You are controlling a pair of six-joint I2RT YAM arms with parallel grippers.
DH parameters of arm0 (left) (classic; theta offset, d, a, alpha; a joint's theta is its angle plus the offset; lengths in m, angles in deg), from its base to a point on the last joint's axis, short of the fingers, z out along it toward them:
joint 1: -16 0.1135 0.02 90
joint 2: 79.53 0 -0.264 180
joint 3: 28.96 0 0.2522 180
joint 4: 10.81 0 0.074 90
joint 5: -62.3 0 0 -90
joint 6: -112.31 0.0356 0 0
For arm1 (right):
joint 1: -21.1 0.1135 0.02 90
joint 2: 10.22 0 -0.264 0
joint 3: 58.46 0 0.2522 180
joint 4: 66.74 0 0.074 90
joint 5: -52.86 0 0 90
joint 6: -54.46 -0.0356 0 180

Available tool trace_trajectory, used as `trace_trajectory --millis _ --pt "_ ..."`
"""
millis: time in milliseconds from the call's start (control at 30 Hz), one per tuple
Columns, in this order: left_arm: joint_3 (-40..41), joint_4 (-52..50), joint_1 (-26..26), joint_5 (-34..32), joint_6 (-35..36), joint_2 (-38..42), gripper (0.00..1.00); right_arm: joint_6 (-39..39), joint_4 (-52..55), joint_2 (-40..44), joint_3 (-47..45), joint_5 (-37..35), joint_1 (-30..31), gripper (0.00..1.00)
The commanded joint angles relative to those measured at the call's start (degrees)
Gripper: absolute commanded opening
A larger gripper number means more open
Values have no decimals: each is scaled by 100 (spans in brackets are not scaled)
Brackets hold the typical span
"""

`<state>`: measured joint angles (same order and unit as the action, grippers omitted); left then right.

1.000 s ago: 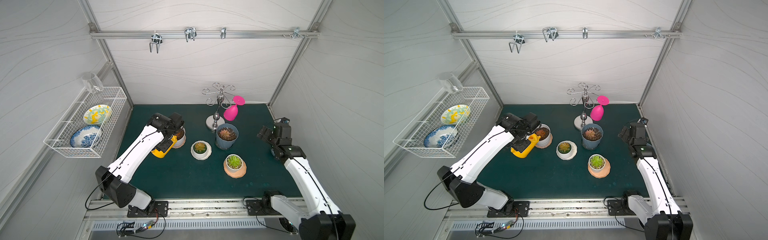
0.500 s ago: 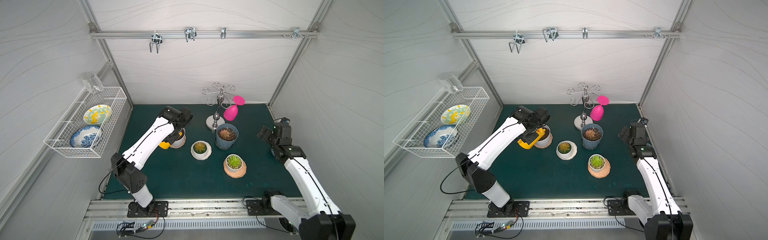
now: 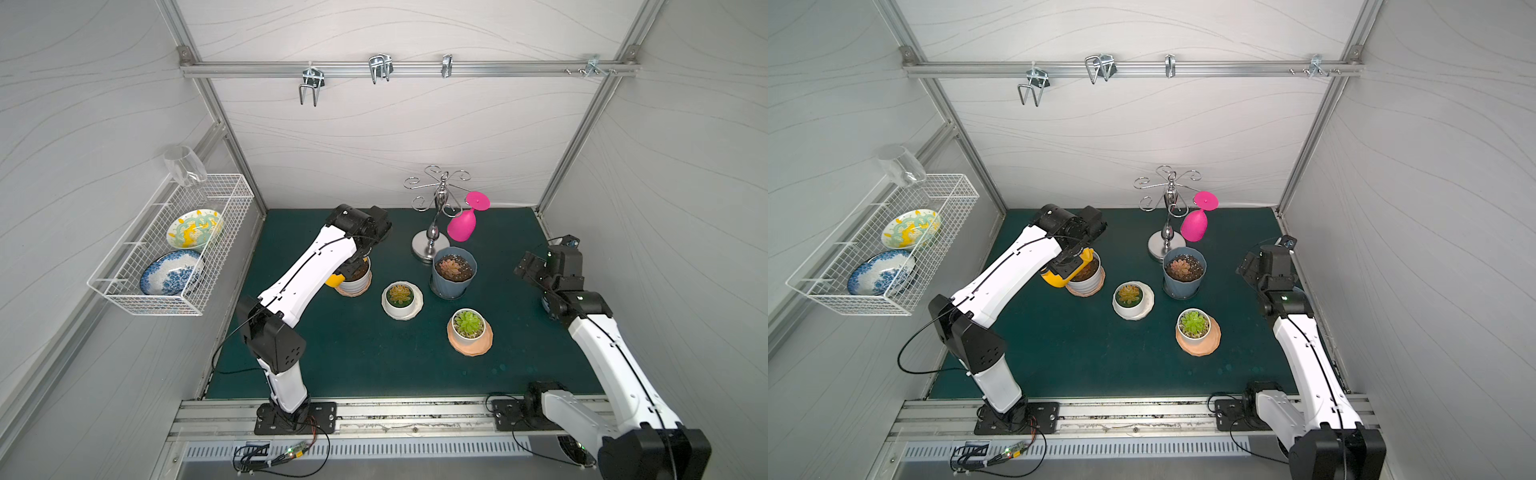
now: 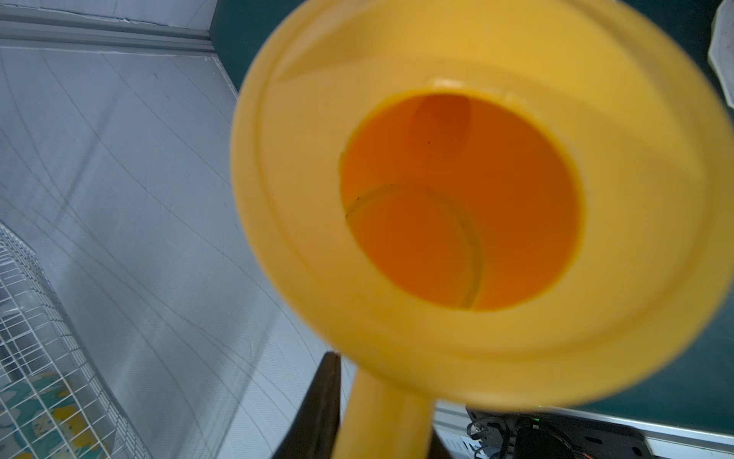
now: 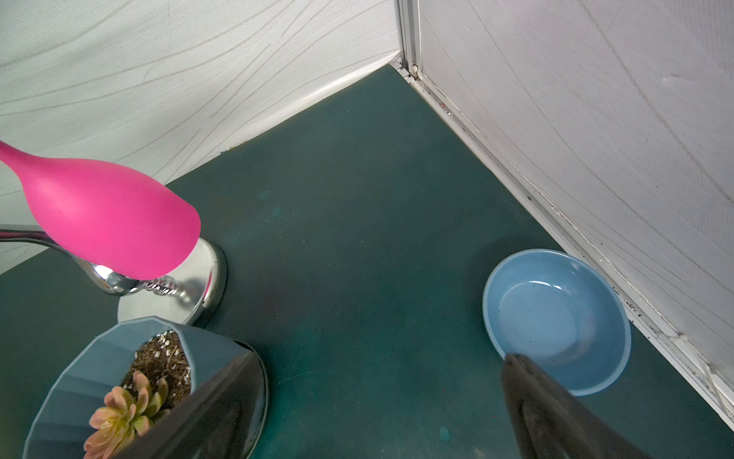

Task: Water the succulent around the soil edge
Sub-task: Water the soil of the potted plant with water.

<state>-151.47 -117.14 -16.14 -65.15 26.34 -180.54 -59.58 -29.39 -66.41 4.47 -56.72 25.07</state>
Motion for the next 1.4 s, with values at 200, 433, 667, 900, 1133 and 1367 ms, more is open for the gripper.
trace_trajectory --millis 200,433,667,900,1133,1367 --pt "109 -585 432 -78 23 425 0 -45 -57 110 -30 -83 -37 99" --pt "559 -498 553 14 18 629 0 -41 -48 116 -30 -91 -45 99" --pt "859 -468 624 36 -33 773 0 -44 -57 109 -30 -82 -45 99" --pt "1166 -485 648 80 -140 972 0 -49 -57 116 -30 -82 -41 99" --pt "1485 -485 645 72 -197 1249 0 -49 -59 116 -30 -67 -45 99" --pt "1743 -407 639 168 -136 1573 0 -52 -57 116 -39 -90 -43 99"
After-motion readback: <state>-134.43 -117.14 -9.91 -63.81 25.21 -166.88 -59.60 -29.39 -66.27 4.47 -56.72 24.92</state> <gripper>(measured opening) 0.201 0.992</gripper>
